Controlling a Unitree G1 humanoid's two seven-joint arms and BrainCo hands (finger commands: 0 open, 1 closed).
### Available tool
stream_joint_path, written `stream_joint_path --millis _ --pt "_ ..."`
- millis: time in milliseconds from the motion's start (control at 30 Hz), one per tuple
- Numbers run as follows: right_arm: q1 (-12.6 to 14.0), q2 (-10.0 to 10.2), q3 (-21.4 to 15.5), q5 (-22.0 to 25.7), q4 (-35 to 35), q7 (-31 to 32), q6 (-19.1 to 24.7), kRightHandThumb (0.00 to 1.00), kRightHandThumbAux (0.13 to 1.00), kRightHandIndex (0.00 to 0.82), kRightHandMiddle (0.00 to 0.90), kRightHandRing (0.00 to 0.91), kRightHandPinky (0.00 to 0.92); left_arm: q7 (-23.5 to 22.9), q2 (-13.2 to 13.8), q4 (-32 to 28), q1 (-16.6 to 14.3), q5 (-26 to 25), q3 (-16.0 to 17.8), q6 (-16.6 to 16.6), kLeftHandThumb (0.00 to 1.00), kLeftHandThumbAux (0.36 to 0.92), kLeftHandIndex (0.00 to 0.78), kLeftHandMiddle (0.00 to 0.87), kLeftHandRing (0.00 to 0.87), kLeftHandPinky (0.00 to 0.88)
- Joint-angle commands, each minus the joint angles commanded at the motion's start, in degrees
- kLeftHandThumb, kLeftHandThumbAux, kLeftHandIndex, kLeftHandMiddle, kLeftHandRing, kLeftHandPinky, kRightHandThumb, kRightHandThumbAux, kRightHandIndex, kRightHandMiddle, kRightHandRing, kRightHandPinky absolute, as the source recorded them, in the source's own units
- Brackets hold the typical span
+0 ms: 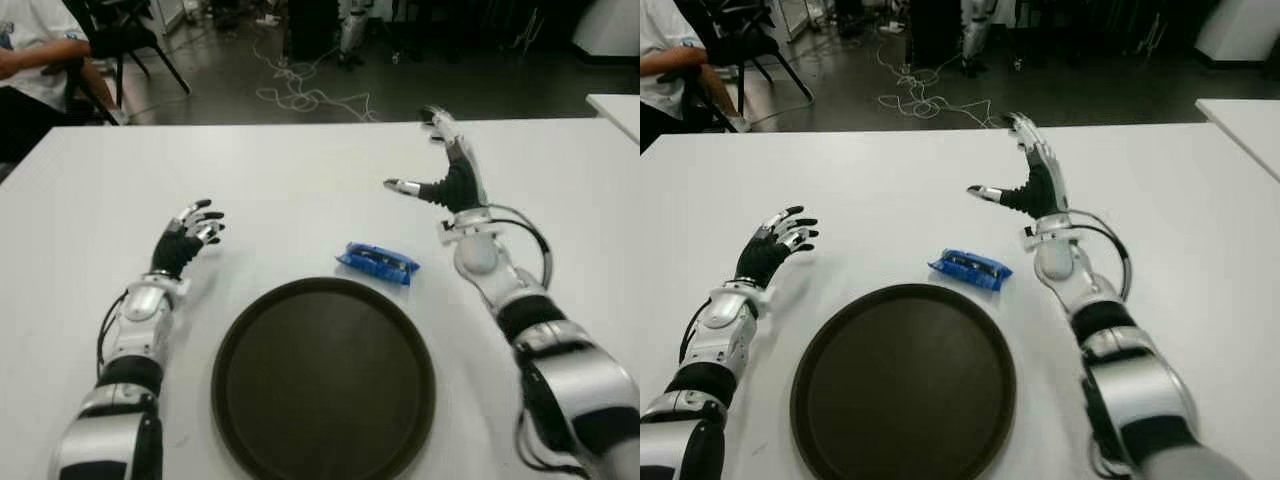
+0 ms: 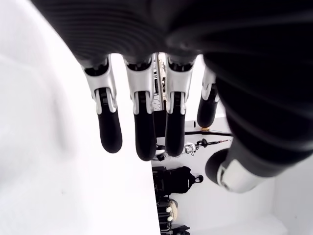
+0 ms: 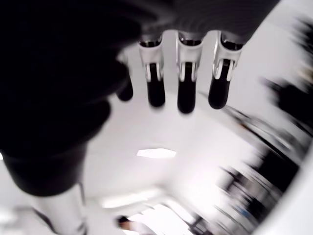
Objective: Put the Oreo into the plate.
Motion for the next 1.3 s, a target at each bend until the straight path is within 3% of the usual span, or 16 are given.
stream_joint_path --millis 267,400,667,767,967,1133,1300 --pt "4.74 -2.03 0.99 -2.88 -12.71 3.53 8.78 0.000 0.793 0.076 0.152 0.161 0.145 0.09 0.17 -0.52 0.31 0.25 -0.03 -0.30 0.122 0.671 0.182 0.293 0.286 0.316" --pt "6.87 -4.02 2.04 -5.05 -18.50 8.22 14.69 0.000 0.788 0.071 0.159 0.157 0.125 0.25 0.23 -0.90 0.45 0.29 -0.04 -0.05 0.121 0.676 0.186 0.295 0.286 0.317" --pt "10.72 -8.70 4.72 -8.78 -30.99 24.82 25.35 0.000 0.756 0.082 0.157 0.153 0.126 0.91 0.35 -1.34 0.74 0.79 -0.27 -0.27 0.120 0.686 0.178 0.285 0.274 0.315" --pt "12.00 -10.38 6.04 -9.67 -36.31 34.23 29.69 0.000 0.750 0.088 0.149 0.142 0.109 1.09 0.35 -1.59 0.85 0.95 -0.39 -0.26 0.117 0.686 0.178 0.283 0.273 0.315" --pt "12.39 -11.16 9.71 -11.06 -41.66 48.56 35.17 0.000 0.755 0.084 0.123 0.105 0.068 0.88 0.35 -1.92 0.95 0.93 -0.46 -0.12 0.113 0.675 0.176 0.284 0.279 0.324" --pt "11.98 -12.02 10.86 -11.18 -43.56 54.72 36.80 0.000 0.755 0.079 0.112 0.094 0.061 1.04 0.29 -2.20 1.08 1.01 -0.52 -0.15 0.114 0.671 0.174 0.286 0.283 0.324" --pt "11.63 -11.61 12.50 -12.14 -43.43 57.14 37.50 0.000 0.752 0.079 0.109 0.090 0.061 1.28 0.20 -2.55 1.17 0.98 -0.53 0.35 0.121 0.676 0.172 0.285 0.286 0.334"
